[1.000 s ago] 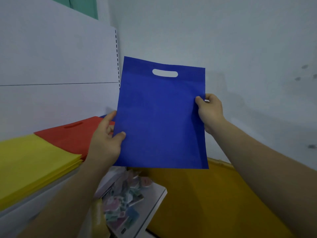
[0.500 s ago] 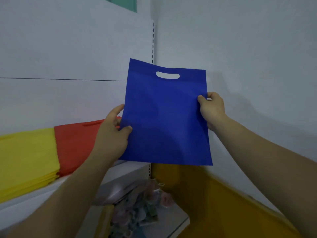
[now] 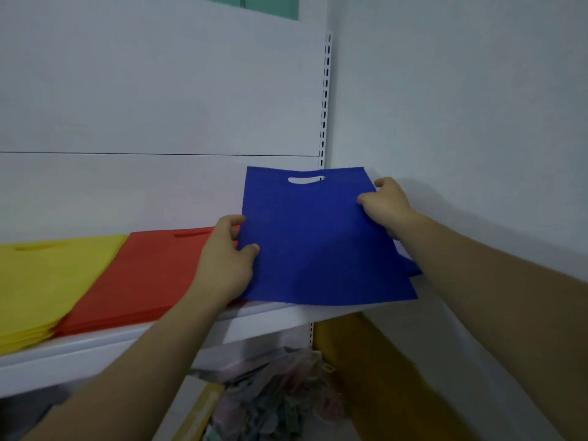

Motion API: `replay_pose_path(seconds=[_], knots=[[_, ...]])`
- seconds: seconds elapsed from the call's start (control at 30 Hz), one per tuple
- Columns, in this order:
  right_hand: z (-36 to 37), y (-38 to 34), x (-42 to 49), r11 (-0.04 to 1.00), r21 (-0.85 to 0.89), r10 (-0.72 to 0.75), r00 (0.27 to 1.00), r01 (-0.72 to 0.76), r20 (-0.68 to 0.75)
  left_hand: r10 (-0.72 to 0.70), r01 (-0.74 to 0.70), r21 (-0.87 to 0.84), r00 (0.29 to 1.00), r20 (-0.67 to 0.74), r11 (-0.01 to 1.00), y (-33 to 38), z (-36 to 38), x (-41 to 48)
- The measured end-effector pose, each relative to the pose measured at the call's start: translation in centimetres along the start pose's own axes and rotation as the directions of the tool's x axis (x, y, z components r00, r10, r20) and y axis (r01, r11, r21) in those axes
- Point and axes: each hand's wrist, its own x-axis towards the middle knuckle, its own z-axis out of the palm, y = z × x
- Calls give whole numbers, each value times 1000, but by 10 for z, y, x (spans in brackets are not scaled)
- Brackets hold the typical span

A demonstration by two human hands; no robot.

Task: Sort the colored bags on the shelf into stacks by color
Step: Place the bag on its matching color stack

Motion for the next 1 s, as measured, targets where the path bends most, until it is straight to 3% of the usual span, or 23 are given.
replay_pose_path(seconds=[0.2, 0.4, 0.53, 0.7, 0.87, 1.0], knots=[[0, 17, 20, 912, -376, -156, 986, 166, 59, 50, -91, 339, 991, 126, 936, 3, 19, 4], [8, 39, 29, 800, -563, -85, 968, 208, 237, -65, -165, 652, 947, 313, 740, 9, 26, 1], [16, 44, 26, 575, -737, -42, 913, 354, 405, -217, -137, 721, 901, 376, 679, 10, 27, -2], [24, 45, 22, 380, -824, 62, 877, 420, 476, -281, -228, 803, 855, 436, 551, 12, 26, -6], [30, 47, 27, 449, -784, 92, 850, 429, 518, -284, -294, 775, 811, 512, 560, 11, 26, -10], [34, 48, 32, 489, -775, 132, 843, 402, 521, -193, -351, 755, 828, 526, 554, 10, 30, -9]])
